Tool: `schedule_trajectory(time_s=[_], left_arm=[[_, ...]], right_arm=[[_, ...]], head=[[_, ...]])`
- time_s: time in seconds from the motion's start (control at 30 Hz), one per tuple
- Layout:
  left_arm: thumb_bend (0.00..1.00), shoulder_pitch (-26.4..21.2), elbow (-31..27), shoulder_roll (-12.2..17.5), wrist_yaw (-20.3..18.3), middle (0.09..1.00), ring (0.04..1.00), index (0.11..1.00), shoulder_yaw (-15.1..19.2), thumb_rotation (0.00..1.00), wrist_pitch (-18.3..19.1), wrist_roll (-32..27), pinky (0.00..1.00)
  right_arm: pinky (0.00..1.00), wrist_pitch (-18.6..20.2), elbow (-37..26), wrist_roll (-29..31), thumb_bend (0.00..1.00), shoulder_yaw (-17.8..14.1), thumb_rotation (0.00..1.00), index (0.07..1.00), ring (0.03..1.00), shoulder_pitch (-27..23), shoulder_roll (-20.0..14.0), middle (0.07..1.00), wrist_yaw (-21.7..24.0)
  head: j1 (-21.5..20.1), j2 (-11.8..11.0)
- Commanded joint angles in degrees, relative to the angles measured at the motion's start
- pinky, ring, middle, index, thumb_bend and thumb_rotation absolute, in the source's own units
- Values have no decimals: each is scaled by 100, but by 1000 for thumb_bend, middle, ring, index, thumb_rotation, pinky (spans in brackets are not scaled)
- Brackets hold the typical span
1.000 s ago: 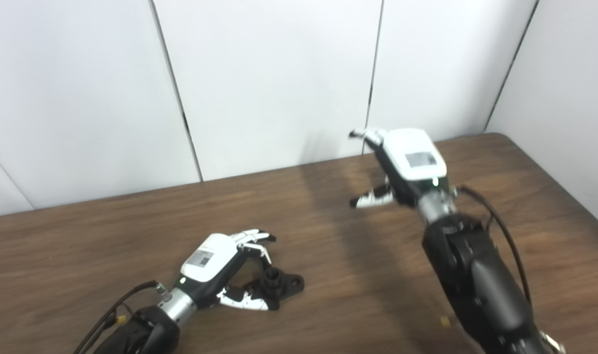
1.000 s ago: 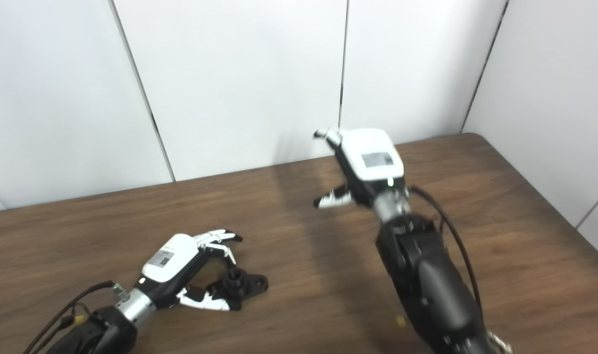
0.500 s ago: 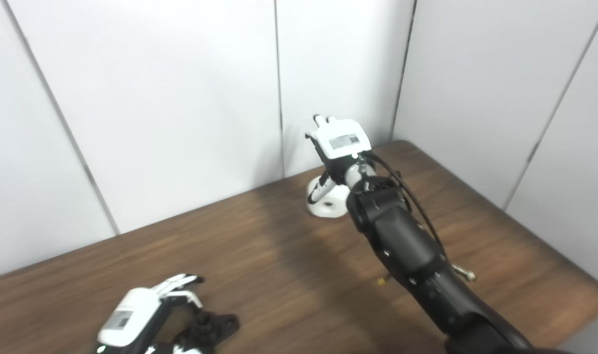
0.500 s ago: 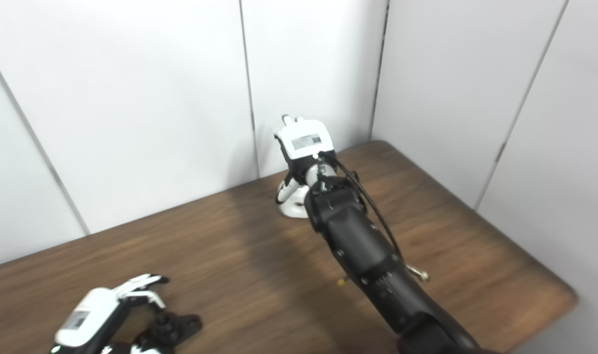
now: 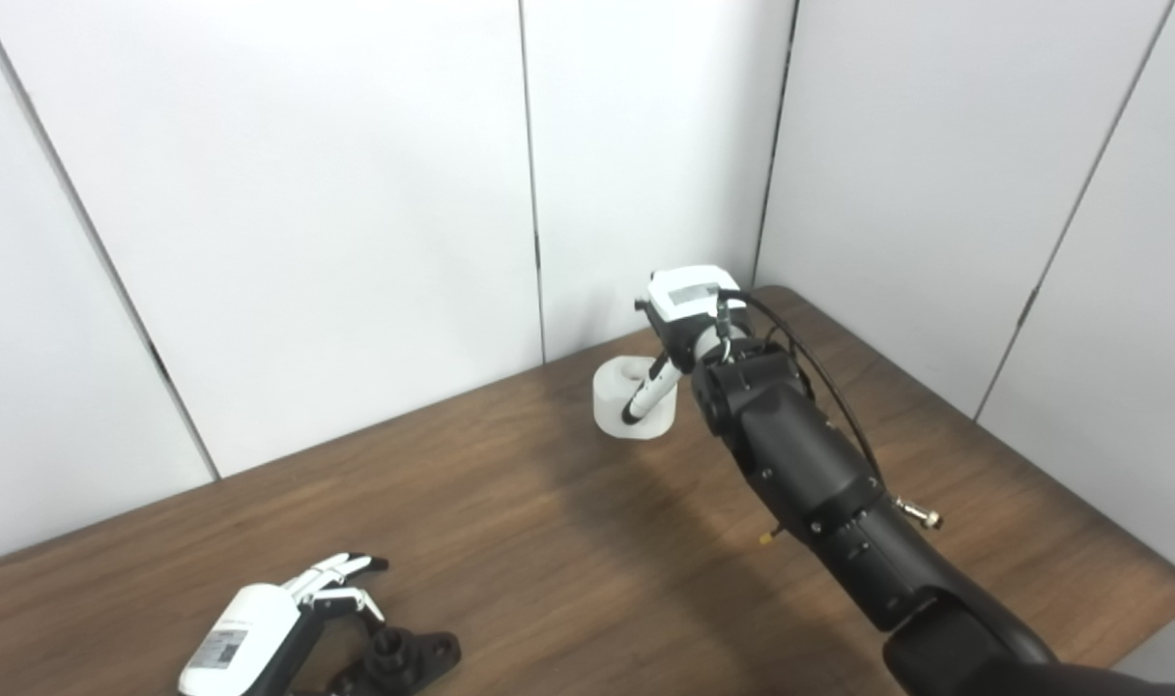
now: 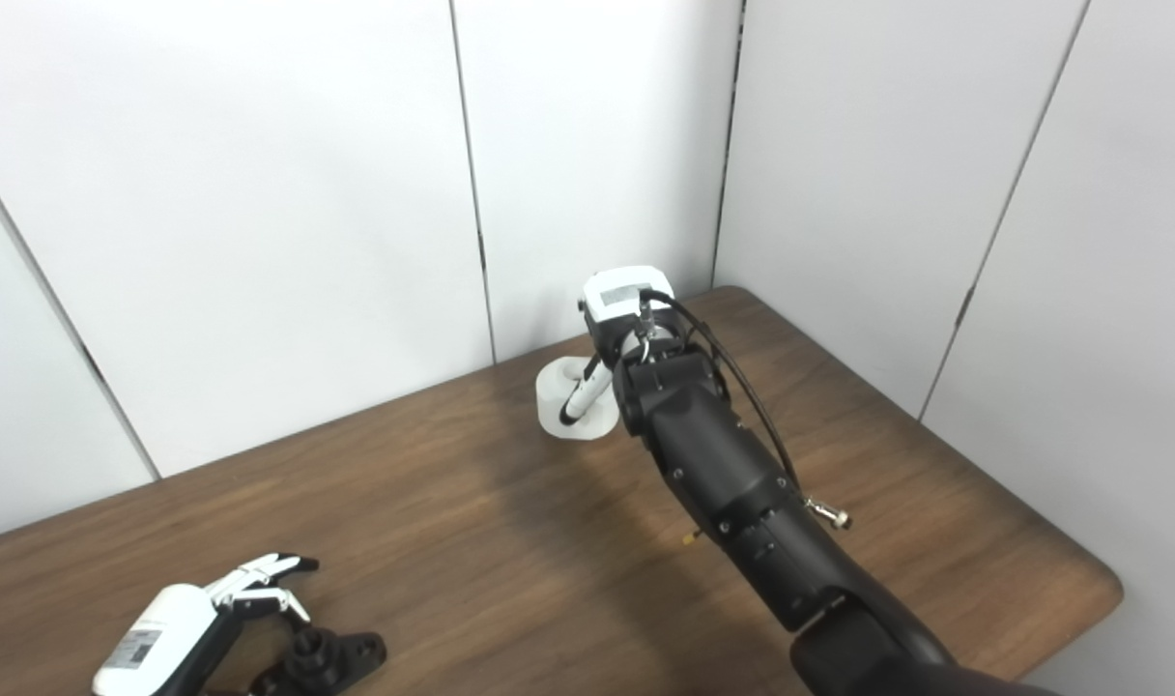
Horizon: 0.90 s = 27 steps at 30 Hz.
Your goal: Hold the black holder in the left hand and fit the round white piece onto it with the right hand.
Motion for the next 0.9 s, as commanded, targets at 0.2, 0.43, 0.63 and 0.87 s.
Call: schedule_trajectory(time_s=[0.2,0.43,0.63,0.87], left_arm=[[524,386,440,451,-496,854,891,487,-127,57,218,296,758],[524,409,432,457,-432,845,886,487,-112,56,180,287,763],[524,445,376,476,-438,844,885,487,-100,56,165,260,770],[524,484,214,504,-580,845,886,487,-111,56,234,248,773]], right_arm=[[915,99,-23,223,1000,77,527,861,984,-298,-293,1000,50],[917,124,128,331,1000,210,495,847,979,-267,-260,1000,-140],[900,87,407,597,1000,288,493,841,967,-251,-233,992,-394],[912,135,756,872,1000,374,465,839,961,-269,-217,981,-753]], head=[[58,31],[90,54],[118,61],[161,85]])
